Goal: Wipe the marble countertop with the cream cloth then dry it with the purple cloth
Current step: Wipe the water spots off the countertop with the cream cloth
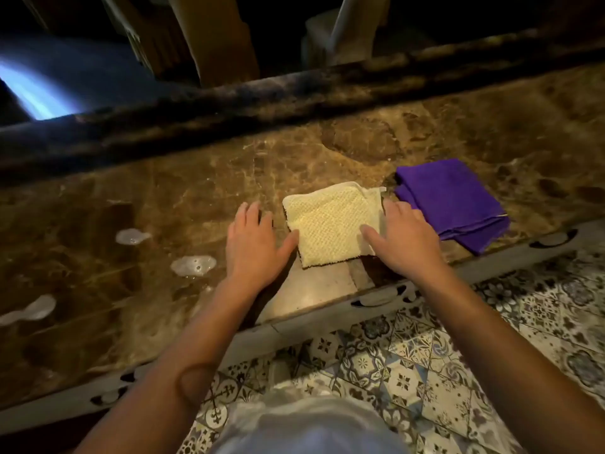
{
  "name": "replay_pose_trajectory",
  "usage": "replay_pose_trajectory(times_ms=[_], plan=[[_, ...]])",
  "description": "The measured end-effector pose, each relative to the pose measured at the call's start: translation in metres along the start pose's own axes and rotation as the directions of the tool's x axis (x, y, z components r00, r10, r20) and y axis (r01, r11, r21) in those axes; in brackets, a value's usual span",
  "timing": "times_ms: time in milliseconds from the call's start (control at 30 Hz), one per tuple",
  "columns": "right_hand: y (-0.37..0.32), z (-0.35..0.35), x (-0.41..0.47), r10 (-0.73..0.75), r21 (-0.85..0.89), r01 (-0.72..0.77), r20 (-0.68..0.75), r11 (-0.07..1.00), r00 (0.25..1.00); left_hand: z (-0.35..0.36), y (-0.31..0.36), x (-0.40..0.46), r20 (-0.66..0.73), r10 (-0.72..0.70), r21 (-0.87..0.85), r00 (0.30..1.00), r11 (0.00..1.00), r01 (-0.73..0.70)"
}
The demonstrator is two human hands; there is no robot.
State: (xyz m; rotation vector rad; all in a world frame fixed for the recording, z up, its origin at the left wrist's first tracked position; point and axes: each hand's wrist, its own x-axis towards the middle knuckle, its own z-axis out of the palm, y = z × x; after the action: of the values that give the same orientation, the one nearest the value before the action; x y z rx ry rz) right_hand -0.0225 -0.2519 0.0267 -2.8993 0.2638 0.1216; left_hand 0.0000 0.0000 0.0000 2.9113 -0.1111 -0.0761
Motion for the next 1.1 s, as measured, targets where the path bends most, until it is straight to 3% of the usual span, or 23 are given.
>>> replay_pose_trajectory(times_ms=[133, 300, 533, 633, 733, 867, 1033, 1100], plan=[[-0.02, 0.006, 0.022, 0.158, -0.052, -0.155, 0.062, 0.987, 0.985, 0.01, 0.014, 0.018, 0.027, -0.001, 0.01, 1.0, 1.0, 0.001], [-0.029, 0.01, 0.037, 0.256, 0.066, -0.263, 0.101, 0.962, 0.961, 0.015, 0.028, 0.026, -0.025, 0.011, -0.015, 1.0, 1.0, -0.011], [-0.031, 0.016, 0.038, 0.269, 0.16, -0.292, 0.153, 0.943, 0.951, 0.005, 0.034, 0.042, 0.206, -0.033, -0.169, 0.978, 0.983, 0.069], [-0.03, 0.018, 0.037, 0.22, 0.206, -0.254, 0.176, 0.945, 0.96, 0.002, 0.029, 0.043, 0.288, -0.05, -0.337, 0.956, 0.93, 0.15], [-0.029, 0.02, 0.032, 0.154, 0.345, -0.215, 0.195, 0.914, 0.969, -0.003, 0.021, 0.04, 0.39, -0.081, -0.579, 0.917, 0.754, 0.312], [-0.025, 0.014, 0.021, 0.029, 0.602, -0.145, 0.198, 0.785, 0.98, -0.007, 0.014, 0.024, 0.531, -0.098, -0.756, 0.842, 0.393, 0.523], [-0.022, -0.004, 0.002, -0.146, 0.847, -0.028, 0.124, 0.531, 0.982, -0.014, 0.009, -0.002, 0.527, -0.067, -0.849, 0.847, -0.093, 0.521], [-0.025, -0.011, -0.005, -0.181, 0.899, 0.0, 0.088, 0.438, 0.98, -0.018, 0.009, -0.014, 0.485, -0.005, -0.861, 0.874, -0.181, 0.476]])
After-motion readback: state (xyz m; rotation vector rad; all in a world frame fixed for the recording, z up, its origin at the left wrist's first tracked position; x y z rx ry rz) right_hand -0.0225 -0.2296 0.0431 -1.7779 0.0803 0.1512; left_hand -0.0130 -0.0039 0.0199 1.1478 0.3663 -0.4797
